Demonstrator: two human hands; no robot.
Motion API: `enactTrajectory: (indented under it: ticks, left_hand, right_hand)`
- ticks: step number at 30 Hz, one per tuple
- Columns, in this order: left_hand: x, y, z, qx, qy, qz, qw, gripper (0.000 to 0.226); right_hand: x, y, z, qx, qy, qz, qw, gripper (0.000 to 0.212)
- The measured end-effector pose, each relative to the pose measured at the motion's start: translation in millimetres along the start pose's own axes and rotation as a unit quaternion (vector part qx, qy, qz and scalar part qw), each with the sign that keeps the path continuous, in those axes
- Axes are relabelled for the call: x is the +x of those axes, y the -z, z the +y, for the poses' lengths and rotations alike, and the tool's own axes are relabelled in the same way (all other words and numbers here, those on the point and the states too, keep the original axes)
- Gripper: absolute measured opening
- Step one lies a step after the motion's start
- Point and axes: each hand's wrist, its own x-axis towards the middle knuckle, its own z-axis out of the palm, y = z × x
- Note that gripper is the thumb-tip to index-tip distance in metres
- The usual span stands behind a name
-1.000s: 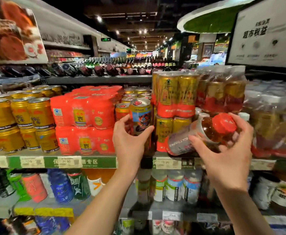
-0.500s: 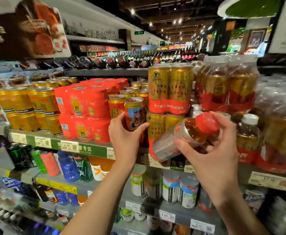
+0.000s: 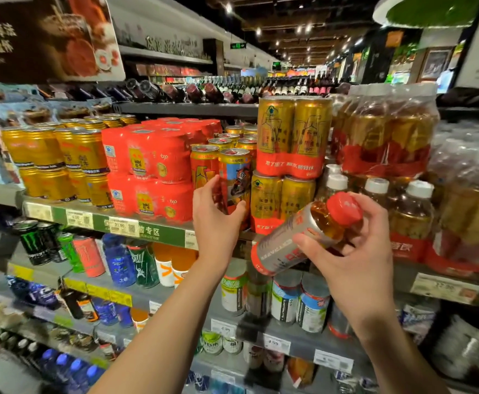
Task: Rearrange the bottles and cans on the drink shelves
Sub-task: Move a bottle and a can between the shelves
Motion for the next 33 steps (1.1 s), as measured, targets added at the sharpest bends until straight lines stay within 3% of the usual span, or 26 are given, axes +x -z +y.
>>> enactTrajectory:
  ticks: [7, 11, 14, 16, 18, 20, 25, 30, 33]
  left_hand:
    - [-4, 20, -14, -0.049, 0.012, -0.040, 0.998, 0.055]
    - [-34, 46, -14, -0.153, 0.018, -0.089, 0.984, 0.032]
    - [-58, 64, -16, -0.211, 0.014, -0.259, 0.943, 0.024]
    - [-72, 70, -25, -0.206, 0.010, -0.411, 0.888, 0.043]
    - [-86, 72, -32, -0.181, 0.004, -0.491, 0.852, 0.064]
    - [-100, 71, -37, -0.179, 0.018, -0.503, 0.845, 0.069]
    - [-140, 61, -43, -0.215, 0.102, -0.505, 0.830, 0.054]
    - [-184, 48, -47, -0.282, 0.179, -0.485, 0.808, 0.035]
    - [-206, 38, -36, -0.312, 0.243, -0.476, 0.785, 0.038]
  right_hand:
    - [-18, -16, -2, -0.022, -0.025, 0.002, 0.999, 0.077]
    - [-36, -28, 1, -0.023, -0.059, 0.006, 0.998, 0.074]
    - [-52, -37, 2, -0.027, -0.079, 0.001, 0.996, 0.073]
    - [-66, -41, 4, -0.038, -0.083, -0.002, 0.996, 0.073]
    - [-81, -44, 6, -0.037, -0.095, -0.010, 0.995, 0.074]
    - [-94, -45, 11, -0.031, -0.109, -0.006, 0.994, 0.074]
    - [-125, -45, 16, -0.010, -0.142, 0.027, 0.989, 0.091]
    - [-141, -25, 34, -0.020, -0.215, 0.065, 0.974, 0.094]
    - [-146, -1, 44, -0.047, -0.262, 0.088, 0.960, 0.061]
